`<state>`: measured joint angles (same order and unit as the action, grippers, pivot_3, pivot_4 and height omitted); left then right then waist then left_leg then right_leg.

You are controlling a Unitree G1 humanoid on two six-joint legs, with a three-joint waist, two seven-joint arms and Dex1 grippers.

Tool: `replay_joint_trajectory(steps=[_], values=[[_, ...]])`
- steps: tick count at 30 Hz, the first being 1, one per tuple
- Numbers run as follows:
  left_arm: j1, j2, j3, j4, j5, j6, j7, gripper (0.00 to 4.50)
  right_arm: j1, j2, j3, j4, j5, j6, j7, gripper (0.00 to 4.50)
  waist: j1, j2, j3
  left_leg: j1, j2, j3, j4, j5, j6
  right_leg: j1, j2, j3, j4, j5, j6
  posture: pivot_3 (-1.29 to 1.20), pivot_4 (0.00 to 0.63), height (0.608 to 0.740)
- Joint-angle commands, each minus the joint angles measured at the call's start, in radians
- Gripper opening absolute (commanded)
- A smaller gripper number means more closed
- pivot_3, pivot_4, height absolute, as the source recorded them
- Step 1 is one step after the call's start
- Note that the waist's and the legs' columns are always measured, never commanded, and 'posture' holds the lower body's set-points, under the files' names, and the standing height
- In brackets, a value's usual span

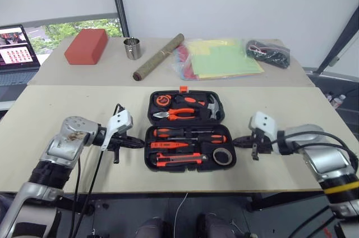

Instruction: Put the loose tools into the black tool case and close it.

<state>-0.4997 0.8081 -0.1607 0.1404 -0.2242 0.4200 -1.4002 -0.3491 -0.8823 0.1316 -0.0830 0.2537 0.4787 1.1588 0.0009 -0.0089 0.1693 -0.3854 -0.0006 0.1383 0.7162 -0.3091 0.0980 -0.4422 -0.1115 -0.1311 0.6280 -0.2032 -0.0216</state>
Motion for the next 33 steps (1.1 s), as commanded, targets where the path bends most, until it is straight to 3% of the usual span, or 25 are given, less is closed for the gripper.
replay_joint_trajectory(steps=[1,10,13,17,23,24,32,33], values=[[0.052,0.027,-0.005,-0.107,-0.045,-0.006,-0.058,0.03,0.082,-0.014,-0.024,-0.167,0.078,0.026,0.043,0.00,0.000,0.000,0.000,0.001,0.000,0.000,-0.001,0.000,0.000,0.001,0.000,0.000,-0.001,0.000,0.000,0.00,0.150,0.736],[0.155,0.088,0.048,-0.123,-0.041,0.035,-0.008,0.03,0.214,-0.009,-0.148,-0.207,0.036,0.071,-0.135,0.00,0.001,0.000,0.000,0.005,0.000,0.000,0.000,-0.001,-0.002,0.002,-0.002,0.004,0.000,-0.003,0.005,0.00,0.150,0.736],[0.110,0.088,0.104,-0.011,-0.055,0.104,0.044,0.70,0.195,-0.006,-0.250,-0.206,0.123,0.187,-0.169,0.77,0.003,0.000,0.000,0.006,0.000,0.001,0.000,-0.002,-0.006,0.002,-0.002,0.004,0.002,-0.003,0.005,0.00,0.150,0.736],[-0.120,0.040,0.193,0.158,-0.170,0.401,0.131,2.28,0.056,0.036,-0.345,-0.148,0.247,0.374,-0.240,2.21,0.010,-0.002,0.001,0.004,0.001,0.000,0.002,0.001,-0.002,0.001,-0.002,0.003,0.003,-0.002,0.004,0.00,0.150,0.736],[-0.366,-0.079,0.161,0.343,-0.149,0.591,0.274,4.46,-0.183,0.116,-0.274,0.029,0.236,0.504,-0.348,4.23,0.010,-0.002,0.001,0.005,-0.001,0.000,0.004,0.002,-0.002,0.004,-0.001,0.003,0.004,0.000,0.001,0.00,0.150,0.736],[-0.391,-0.104,0.147,0.366,-0.139,0.608,0.294,4.50,-0.217,0.140,-0.259,0.066,0.224,0.516,-0.375,4.41,0.008,-0.002,0.001,0.005,-0.001,0.001,0.004,0.002,-0.002,0.003,-0.001,0.003,0.004,0.001,-0.001,0.00,0.150,0.736],[-0.436,-0.224,0.072,0.470,-0.082,0.575,0.366,4.50,-0.363,0.274,-0.156,0.274,0.132,0.508,-0.493,4.41,-0.013,-0.002,0.000,-0.002,-0.002,0.002,-0.002,0.002,-0.003,-0.004,0.009,-0.004,0.006,0.002,-0.001,0.00,0.150,0.736],[-0.437,-0.234,0.072,0.490,-0.073,0.561,0.380,4.24,-0.372,0.287,-0.143,0.291,0.119,0.500,-0.501,4.46,-0.013,-0.002,0.000,-0.002,-0.002,0.002,-0.003,0.002,-0.003,-0.003,0.009,-0.004,0.006,0.002,-0.001,0.00,0.150,0.736]])
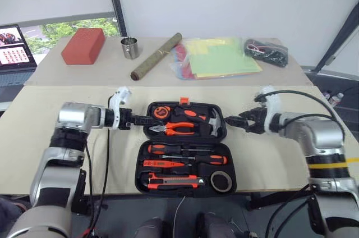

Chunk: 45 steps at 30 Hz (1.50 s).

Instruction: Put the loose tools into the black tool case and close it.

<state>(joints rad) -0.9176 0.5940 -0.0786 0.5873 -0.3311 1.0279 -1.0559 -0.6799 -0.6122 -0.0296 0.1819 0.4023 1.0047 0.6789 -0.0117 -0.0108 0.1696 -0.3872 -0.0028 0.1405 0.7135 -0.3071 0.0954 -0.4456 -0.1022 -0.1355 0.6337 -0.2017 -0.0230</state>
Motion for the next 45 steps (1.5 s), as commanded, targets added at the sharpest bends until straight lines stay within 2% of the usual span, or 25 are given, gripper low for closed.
replay_joint_trajectory(steps=[1,2,3,4,8,12,13,14,16,21,25,29,35,38,40,41,42,43,44,45], values=[[-0.022,-0.027,-0.007,0.056,0.040,-0.056,0.047,3.98,-0.050,0.029,0.026,0.041,-0.039,-0.031,-0.030,4.50,-0.001,0.000,0.000,0.000,0.000,0.000,0.000,0.000,0.000,0.000,0.000,0.000,-0.001,0.000,0.000,0.00,0.150,0.736],[-0.024,-0.032,-0.004,0.073,0.043,-0.065,0.050,3.75,-0.056,0.040,0.031,0.051,-0.045,-0.035,-0.035,4.23,-0.001,0.000,0.000,0.001,0.000,0.000,0.000,0.000,0.000,0.002,0.000,0.000,-0.001,0.000,0.000,0.00,0.150,0.736],[-0.025,-0.034,-0.001,0.083,0.043,-0.069,0.050,3.26,-0.061,0.049,0.037,0.058,-0.053,-0.039,-0.038,3.97,-0.002,0.000,0.000,0.003,0.000,0.000,0.000,0.000,0.000,0.004,0.000,0.000,-0.002,0.000,0.000,0.00,0.150,0.736],[-0.024,-0.035,0.000,0.088,0.043,-0.072,0.048,3.01,-0.064,0.055,0.039,0.063,-0.057,-0.042,-0.040,3.82,-0.003,0.000,0.000,0.004,0.000,0.000,0.000,0.000,0.000,0.005,-0.001,0.001,-0.002,0.000,0.000,0.00,0.150,0.736],[-0.004,-0.027,-0.002,0.049,0.032,-0.049,0.032,1.46,-0.066,0.071,0.030,0.071,-0.068,-0.043,-0.063,2.36,-0.002,0.000,0.000,0.008,0.000,0.000,0.001,0.000,-0.001,0.006,-0.005,0.007,-0.003,0.000,0.001,0.00,0.150,0.736],[0.016,-0.022,0.006,0.022,0.028,-0.046,0.031,0.20,-0.049,0.072,0.028,0.030,-0.055,-0.041,-0.054,1.07,-0.001,0.002,-0.002,0.010,0.000,0.000,0.001,0.000,-0.001,0.008,-0.006,0.008,-0.002,0.000,0.000,0.00,0.150,0.736],[0.031,-0.021,0.005,-0.009,0.032,-0.066,0.036,0.00,-0.054,0.075,0.015,0.009,-0.045,-0.047,-0.054,0.72,-0.001,0.002,-0.002,0.011,0.000,0.001,0.001,0.000,-0.001,0.008,-0.006,0.008,-0.002,0.000,0.000,0.00,0.150,0.736],[0.041,-0.022,0.014,-0.047,0.025,-0.074,0.042,0.00,-0.067,0.079,-0.003,-0.013,-0.035,-0.054,-0.059,0.33,-0.001,0.002,-0.002,0.010,0.000,0.001,0.000,0.000,-0.001,0.008,-0.006,0.008,-0.002,0.000,0.000,0.00,0.150,0.736],[0.054,-0.029,0.040,-0.108,0.009,-0.090,0.054,0.00,-0.086,0.082,-0.026,-0.041,-0.023,-0.067,-0.064,0.03,-0.002,0.002,-0.001,0.011,0.000,0.001,0.000,0.000,-0.001,0.008,-0.006,0.009,-0.002,0.000,0.000,0.00,0.150,0.736],[0.059,-0.101,0.168,-0.308,-0.034,-0.302,0.135,0.00,-0.136,0.090,-0.092,-0.126,-0.035,-0.179,-0.127,0.03,0.002,0.003,-0.001,0.006,0.000,0.001,0.001,0.000,-0.001,0.004,-0.009,0.009,-0.002,0.000,0.000,0.00,0.150,0.736],[0.059,-0.143,0.208,-0.352,0.009,-0.509,0.223,0.00,-0.098,0.071,-0.075,-0.201,-0.102,-0.349,-0.138,0.03,0.001,0.003,0.000,-0.003,-0.002,0.002,0.002,0.001,-0.002,-0.006,-0.007,0.008,0.000,0.001,0.000,0.00,0.150,0.736],[0.128,-0.126,0.189,-0.368,0.068,-0.682,0.244,0.00,0.023,0.070,-0.058,-0.275,-0.169,-0.499,-0.153,0.03,-0.003,0.003,0.000,-0.003,-0.002,0.004,-0.002,0.001,-0.002,-0.010,-0.002,0.005,0.006,0.001,0.000,0.00,0.150,0.736],[0.379,-0.081,0.160,-0.490,0.153,-0.906,0.258,0.00,0.344,0.052,-0.001,-0.416,-0.313,-0.793,-0.166,0.03,-0.007,0.002,-0.002,0.000,-0.001,0.006,-0.010,0.000,-0.004,-0.011,0.003,0.007,0.004,-0.002,-0.001,0.00,0.150,0.736],[0.529,-0.062,0.209,-0.626,0.096,-0.804,0.281,0.00,0.527,0.046,-0.040,-0.535,-0.310,-0.871,-0.154,0.03,-0.006,0.002,-0.003,0.003,0.000,0.008,-0.010,0.000,-0.005,-0.007,0.004,0.010,0.001,-0.003,-0.001,0.00,0.150,0.736],[0.592,-0.040,0.253,-0.699,0.034,-0.704,0.286,0.71,0.620,0.039,-0.079,-0.613,-0.277,-0.860,-0.140,0.71,-0.007,0.002,-0.003,0.008,0.002,0.007,-0.011,0.000,-0.005,-0.003,0.004,0.013,-0.004,-0.003,-0.001,0.00,0.150,0.736],[0.616,-0.018,0.274,-0.734,-0.008,-0.633,0.278,0.87,0.658,0.031,-0.104,-0.650,-0.258,-0.841,-0.134,0.90,-0.007,0.002,-0.003,0.014,0.003,0.007,-0.011,0.000,-0.005,0.003,0.004,0.013,-0.005,-0.004,-0.001,0.00,0.150,0.736],[0.642,0.026,0.308,-0.772,-0.082,-0.522,0.249,1.38,0.699,0.015,-0.141,-0.690,-0.232,-0.808,-0.120,1.30,-0.007,0.002,-0.002,0.018,0.005,0.007,-0.011,0.000,-0.006,0.008,0.004,0.015,-0.006,-0.008,0.004,0.00,0.150,0.736],[0.664,0.080,0.338,-0.800,-0.165,-0.398,0.209,1.68,0.732,-0.005,-0.175,-0.722,-0.205,-0.776,-0.101,1.58,-0.006,0.001,-0.001,0.018,0.006,0.007,-0.010,0.000,-0.006,0.008,0.000,0.018,-0.005,-0.009,0.006,0.00,0.150,0.736],[0.697,0.164,0.373,-0.814,-0.258,-0.271,0.128,2.17,0.768,-0.033,-0.216,-0.749,-0.159,-0.739,-0.065,2.05,-0.006,0.001,-0.001,0.018,0.007,0.007,-0.009,-0.001,-0.009,0.007,-0.002,0.018,-0.004,-0.009,0.006,0.00,0.150,0.736],[0.728,0.242,0.401,-0.816,-0.327,-0.188,0.046,2.43,0.799,-0.059,-0.250,-0.771,-0.106,-0.702,-0.026,2.25,-0.006,0.001,0.000,0.017,0.007,0.007,-0.009,-0.001,-0.009,0.007,-0.003,0.018,-0.002,-0.009,0.006,0.00,0.150,0.736]])
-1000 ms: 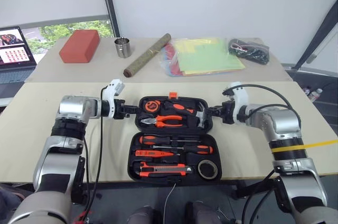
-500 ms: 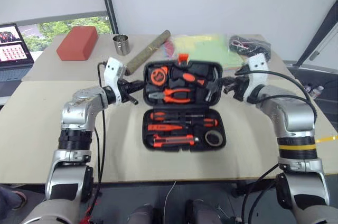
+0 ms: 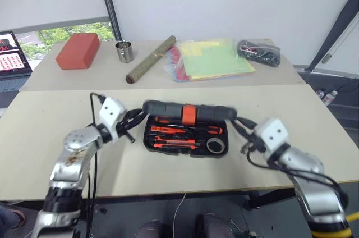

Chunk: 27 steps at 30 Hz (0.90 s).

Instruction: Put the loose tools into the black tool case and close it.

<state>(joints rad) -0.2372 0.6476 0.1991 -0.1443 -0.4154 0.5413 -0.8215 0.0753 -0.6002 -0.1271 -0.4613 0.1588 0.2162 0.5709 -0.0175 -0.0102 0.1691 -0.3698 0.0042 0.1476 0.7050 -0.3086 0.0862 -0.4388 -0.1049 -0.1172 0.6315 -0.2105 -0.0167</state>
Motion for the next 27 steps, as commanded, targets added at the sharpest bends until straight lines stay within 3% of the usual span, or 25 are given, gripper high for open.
replay_joint_trajectory(steps=[1,3,5,7,8,9,10,14,16,22,27], values=[[0.075,0.269,0.138,-0.056,-0.279,0.349,-0.274,2.69,0.085,-0.102,-0.184,-0.151,0.204,0.124,0.139,2.27,-0.001,0.000,0.000,0.000,0.000,0.000,0.001,-0.001,-0.003,-0.001,-0.001,0.000,0.001,0.000,0.000,0.00,0.150,0.736],[0.068,0.356,0.115,0.051,-0.253,0.319,-0.355,2.69,0.163,-0.155,-0.215,-0.188,0.304,0.180,0.237,2.27,0.007,0.001,0.000,0.002,0.001,-0.001,0.001,-0.002,-0.007,0.000,-0.001,0.000,0.002,0.000,-0.001,0.00,0.150,0.736],[-0.017,0.367,0.017,0.191,-0.122,0.177,-0.335,2.69,0.209,-0.193,-0.202,-0.201,0.342,0.203,0.295,2.27,0.029,0.005,-0.002,0.005,0.001,-0.002,0.000,-0.002,-0.008,0.003,-0.001,-0.002,0.001,0.000,-0.001,0.00,0.150,0.736],[-0.197,0.298,-0.096,0.378,0.024,0.012,-0.277,2.69,0.221,-0.232,-0.129,-0.186,0.297,0.182,0.339,2.27,0.044,0.006,-0.002,0.009,0.000,-0.003,-0.001,-0.002,-0.008,0.005,-0.002,-0.003,0.001,-0.001,-0.002,0.00,0.150,0.736],[-0.292,0.249,-0.142,0.472,0.081,-0.067,-0.253,2.79,0.206,-0.243,-0.086,-0.170,0.271,0.183,0.344,1.76,0.055,0.005,-0.003,0.009,-0.001,-0.003,-0.001,-0.002,-0.008,0.005,-0.004,-0.003,0.001,-0.001,-0.002,0.00,0.150,0.736],[-0.370,0.204,-0.179,0.549,0.127,-0.132,-0.239,2.21,0.187,-0.248,-0.050,-0.156,0.251,0.183,0.342,1.60,0.062,0.003,-0.003,0.008,-0.002,-0.003,-0.001,-0.001,-0.008,0.006,-0.004,-0.003,0.001,0.001,-0.003,0.00,0.150,0.736],[-0.442,0.157,-0.218,0.620,0.169,-0.199,-0.238,2.17,0.156,-0.249,-0.012,-0.138,0.229,0.179,0.338,1.23,0.066,0.000,-0.005,0.006,-0.002,-0.003,-0.001,-0.001,-0.008,0.006,-0.004,-0.003,-0.001,0.003,-0.004,0.00,0.150,0.736],[-0.688,-0.026,-0.323,0.926,0.311,-0.426,-0.197,0.73,0.029,-0.240,0.125,-0.064,0.132,0.152,0.333,0.00,0.059,-0.007,-0.007,-0.010,-0.003,-0.003,0.010,0.003,0.000,-0.001,-0.002,-0.007,0.000,0.010,-0.011,0.00,0.150,0.736],[-0.769,-0.085,-0.342,1.063,0.354,-0.520,-0.177,0.06,-0.019,-0.231,0.169,-0.041,0.110,0.149,0.339,0.00,0.051,-0.007,-0.006,-0.014,-0.006,-0.003,0.010,0.005,0.008,-0.003,0.000,-0.007,-0.003,0.011,-0.009,0.00,0.150,0.736],[-0.922,-0.252,-0.415,1.339,0.490,-0.698,-0.129,0.06,-0.158,-0.211,0.277,0.007,0.047,0.167,0.347,0.00,0.025,-0.008,-0.006,-0.016,-0.005,-0.003,0.007,0.004,0.009,-0.003,0.007,-0.015,-0.005,0.010,-0.005,0.00,0.150,0.736],[-0.903,-0.258,-0.501,1.376,0.573,-0.822,-0.445,0.06,-0.214,-0.207,0.227,0.051,0.043,0.199,0.312,0.00,0.025,-0.008,-0.006,-0.016,-0.005,-0.003,0.007,0.004,0.009,-0.003,0.005,-0.014,-0.007,0.008,-0.004,0.00,0.150,0.736]])
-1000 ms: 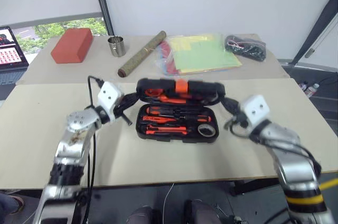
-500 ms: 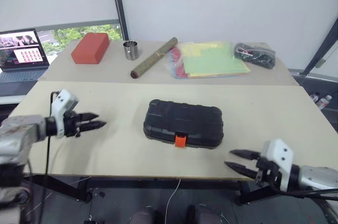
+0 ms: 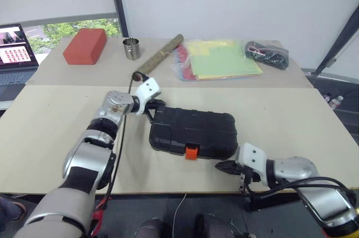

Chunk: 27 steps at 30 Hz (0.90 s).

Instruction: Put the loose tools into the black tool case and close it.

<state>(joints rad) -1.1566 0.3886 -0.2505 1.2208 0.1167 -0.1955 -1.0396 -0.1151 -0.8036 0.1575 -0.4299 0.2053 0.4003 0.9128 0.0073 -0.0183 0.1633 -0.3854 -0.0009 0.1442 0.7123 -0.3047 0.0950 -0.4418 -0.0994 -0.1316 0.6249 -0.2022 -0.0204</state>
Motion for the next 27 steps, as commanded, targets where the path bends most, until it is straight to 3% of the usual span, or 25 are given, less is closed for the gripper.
replay_joint_trajectory(steps=[1,4,9,13,15,17,20,27], values=[[0.028,0.008,-0.052,0.001,0.029,-0.078,-0.321,0.06,-0.023,-0.011,-0.083,0.041,-0.016,0.009,-0.049,0.00,0.001,0.000,0.000,0.000,0.000,0.000,0.000,0.000,0.000,0.000,-0.001,0.000,0.000,0.000,0.000,0.00,0.150,0.736],[0.046,0.017,-0.013,-0.042,-0.032,-0.033,-0.496,0.06,0.004,-0.031,-0.146,0.083,-0.027,-0.005,-0.070,0.00,0.000,0.000,0.000,0.000,0.000,0.001,0.002,0.000,0.000,0.000,-0.009,0.000,0.002,0.000,0.000,0.00,0.150,0.736],[0.030,0.039,0.102,-0.127,-0.134,0.108,-0.510,0.06,0.096,-0.050,-0.260,0.037,0.027,0.020,-0.052,0.00,0.005,-0.001,0.001,-0.005,0.001,-0.004,0.009,0.000,0.000,-0.001,-0.013,0.000,0.004,0.000,0.000,0.00,0.150,0.736],[-0.008,0.083,0.197,-0.234,-0.244,0.399,-0.545,0.06,0.188,-0.036,-0.437,-0.112,0.235,0.158,-0.015,0.00,0.002,-0.001,0.001,-0.005,0.001,-0.007,0.010,0.000,0.001,-0.001,-0.012,-0.001,0.005,0.001,-0.001,0.00,0.150,0.736],[0.031,0.092,0.178,-0.399,-0.315,0.557,-0.571,0.06,0.193,-0.012,-0.495,-0.173,0.348,0.235,-0.040,0.00,-0.001,-0.001,0.001,-0.004,0.001,-0.007,0.010,0.000,0.001,0.000,-0.011,0.000,0.006,0.001,-0.001,0.00,0.150,0.736],[0.109,0.088,0.127,-0.604,-0.338,0.633,-0.575,0.06,0.182,0.008,-0.502,-0.217,0.403,0.282,-0.078,0.00,-0.001,-0.001,0.001,-0.002,0.002,-0.008,0.010,0.000,0.001,0.002,-0.011,0.000,0.006,0.000,-0.001,0.00,0.150,0.736],[0.200,0.041,0.053,-0.780,-0.291,0.602,-0.503,0.06,0.146,0.027,-0.446,-0.246,0.419,0.324,-0.131,0.00,0.002,0.000,0.000,0.002,0.001,-0.008,0.009,-0.001,0.001,0.005,-0.012,0.003,0.005,0.000,0.000,0.00,0.150,0.736],[0.241,-0.051,-0.115,-0.745,-0.134,0.412,-0.368,0.06,0.092,-0.007,-0.275,-0.201,0.331,0.339,-0.165,0.00,0.011,0.001,0.000,0.000,0.000,-0.007,0.011,-0.001,0.001,0.004,-0.013,0.005,0.006,0.001,-0.001,0.00,0.150,0.736]])
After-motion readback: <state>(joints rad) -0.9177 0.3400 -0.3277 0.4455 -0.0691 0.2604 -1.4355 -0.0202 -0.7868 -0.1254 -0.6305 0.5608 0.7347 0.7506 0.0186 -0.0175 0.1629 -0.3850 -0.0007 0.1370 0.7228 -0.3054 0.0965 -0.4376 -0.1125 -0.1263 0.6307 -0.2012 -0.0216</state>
